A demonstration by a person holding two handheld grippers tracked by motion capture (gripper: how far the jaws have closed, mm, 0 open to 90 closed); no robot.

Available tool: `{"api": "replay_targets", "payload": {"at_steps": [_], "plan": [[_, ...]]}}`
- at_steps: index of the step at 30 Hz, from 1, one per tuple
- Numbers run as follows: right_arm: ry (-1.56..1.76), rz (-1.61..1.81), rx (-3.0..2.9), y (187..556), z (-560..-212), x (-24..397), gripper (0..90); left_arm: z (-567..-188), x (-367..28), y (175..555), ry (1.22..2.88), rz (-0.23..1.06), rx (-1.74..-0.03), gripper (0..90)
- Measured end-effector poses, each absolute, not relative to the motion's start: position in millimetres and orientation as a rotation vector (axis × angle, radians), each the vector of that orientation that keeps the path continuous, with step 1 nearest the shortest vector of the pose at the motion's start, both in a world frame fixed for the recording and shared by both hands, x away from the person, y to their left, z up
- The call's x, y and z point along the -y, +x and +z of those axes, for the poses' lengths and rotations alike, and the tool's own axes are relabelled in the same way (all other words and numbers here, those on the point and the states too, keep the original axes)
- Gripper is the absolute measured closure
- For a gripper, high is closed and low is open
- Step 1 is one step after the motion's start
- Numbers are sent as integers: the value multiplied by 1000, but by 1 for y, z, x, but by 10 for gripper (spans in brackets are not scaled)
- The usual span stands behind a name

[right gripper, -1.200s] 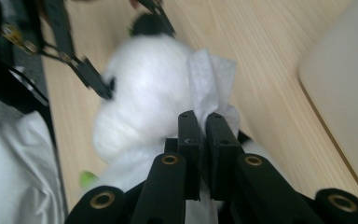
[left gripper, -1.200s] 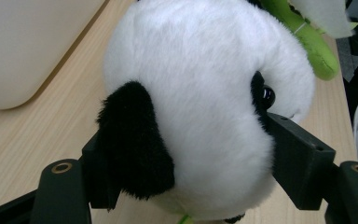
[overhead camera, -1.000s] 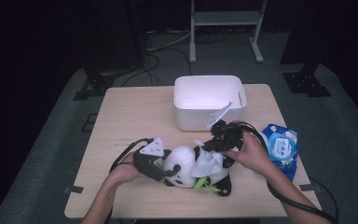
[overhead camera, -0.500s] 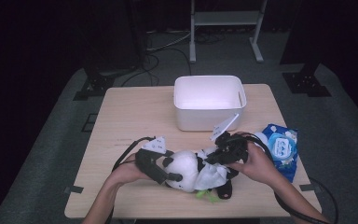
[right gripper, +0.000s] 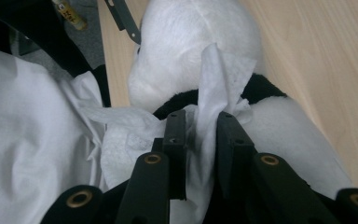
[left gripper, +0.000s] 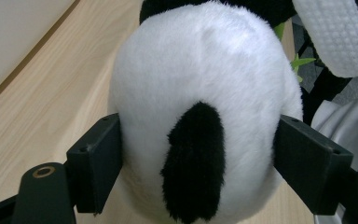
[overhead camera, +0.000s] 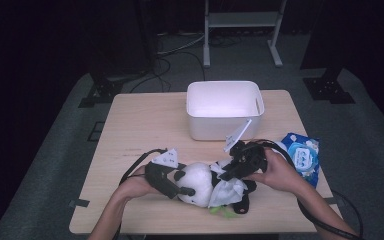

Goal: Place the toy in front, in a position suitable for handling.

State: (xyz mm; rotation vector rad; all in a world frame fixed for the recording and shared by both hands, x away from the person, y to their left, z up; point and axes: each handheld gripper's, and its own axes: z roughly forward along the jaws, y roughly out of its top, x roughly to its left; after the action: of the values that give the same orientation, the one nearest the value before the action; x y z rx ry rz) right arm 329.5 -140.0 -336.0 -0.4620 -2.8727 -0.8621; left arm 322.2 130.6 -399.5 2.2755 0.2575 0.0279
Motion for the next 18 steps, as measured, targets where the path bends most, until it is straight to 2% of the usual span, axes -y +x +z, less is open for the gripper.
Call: {"api": "replay_targets", "payload": {"at_steps": [12, 15, 18], "plan": [[-434, -798, 2948, 322, -341, 131, 740, -400, -128, 320, 2287, 25, -250, 219], [-480, -772, 2986, 320, -344, 128, 838, -401, -127, 318, 2285, 27, -243, 250], [-481, -753, 3016, 319, -342, 122, 863, -401, -128, 317, 2291, 34, -242, 274]]}}
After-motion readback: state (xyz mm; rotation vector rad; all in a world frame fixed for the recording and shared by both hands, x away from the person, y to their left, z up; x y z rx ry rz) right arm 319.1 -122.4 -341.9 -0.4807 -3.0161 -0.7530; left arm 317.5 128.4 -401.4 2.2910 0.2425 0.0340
